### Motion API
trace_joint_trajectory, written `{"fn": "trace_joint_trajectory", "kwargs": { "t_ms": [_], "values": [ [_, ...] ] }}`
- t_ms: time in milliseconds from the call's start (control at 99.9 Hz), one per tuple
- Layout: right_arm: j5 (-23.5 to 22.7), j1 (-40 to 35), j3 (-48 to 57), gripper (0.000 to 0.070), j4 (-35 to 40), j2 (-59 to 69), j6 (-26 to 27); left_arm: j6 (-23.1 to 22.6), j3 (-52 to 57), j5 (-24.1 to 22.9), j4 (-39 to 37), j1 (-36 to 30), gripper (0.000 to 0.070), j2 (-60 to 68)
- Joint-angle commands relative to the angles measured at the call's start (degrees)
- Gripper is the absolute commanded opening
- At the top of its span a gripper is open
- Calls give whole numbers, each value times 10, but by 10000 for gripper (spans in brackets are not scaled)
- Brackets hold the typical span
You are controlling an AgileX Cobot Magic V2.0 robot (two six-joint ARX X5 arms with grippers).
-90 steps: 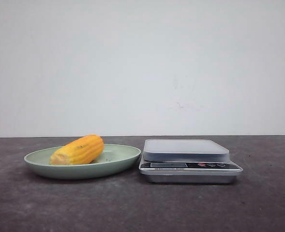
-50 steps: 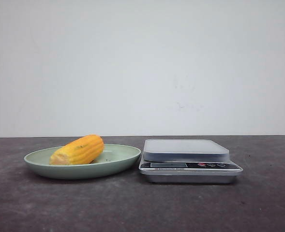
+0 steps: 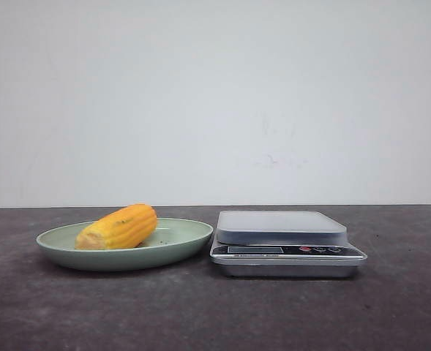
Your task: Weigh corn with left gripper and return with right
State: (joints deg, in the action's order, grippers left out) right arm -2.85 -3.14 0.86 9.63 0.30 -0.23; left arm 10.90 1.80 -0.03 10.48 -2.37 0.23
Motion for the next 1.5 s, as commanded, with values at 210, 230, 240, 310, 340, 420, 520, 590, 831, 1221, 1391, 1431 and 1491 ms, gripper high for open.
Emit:
{"fn": "trace_joint_trajectory", "kwargs": {
  "t_ms": [210, 230, 240, 310, 340, 420, 520, 590, 831, 1221, 1391, 1431, 1491],
  "values": [
    [0, 0, -1, 4, -7, -1, -4, -8, -10, 1, 3, 1, 0, 0],
    [0, 0, -1, 4, -7, -1, -4, -8, -10, 1, 3, 1, 0, 0],
    [0, 0, -1, 4, -7, -1, -4, -8, -10, 1, 3, 1, 0, 0],
    [0, 0, -1, 4, -7, -1, -4, -8, -10, 1, 3, 1, 0, 0],
    [0, 0, -1, 4, -7, -1, -4, -8, -10, 1, 3, 1, 0, 0],
    [0, 0, -1, 4, -7, -1, -4, -8, -10, 1, 3, 1, 0, 0],
    [0, 0, -1, 4, -7, -1, -4, -8, -10, 1, 3, 1, 0, 0],
    [0, 0, -1, 4, -7, -1, -4, -8, -10, 1, 3, 1, 0, 0],
    [0, 0, -1, 4, -7, -1, -4, -8, -10, 1, 3, 1, 0, 0],
    [0, 0, -1, 4, -7, -1, -4, 1, -10, -15, 1, 1, 0, 0],
    [-2, 0, -1, 4, -6, -1, 3, 4, -10, -14, 3, 0, 0, 0],
    [-4, 0, -1, 4, -1, -1, 15, 5, -10, -15, 4, 0, 0, 0],
    [-3, -1, -1, 4, 3, -1, 25, 5, -10, -15, 4, 0, 0, 0]
  ]
}}
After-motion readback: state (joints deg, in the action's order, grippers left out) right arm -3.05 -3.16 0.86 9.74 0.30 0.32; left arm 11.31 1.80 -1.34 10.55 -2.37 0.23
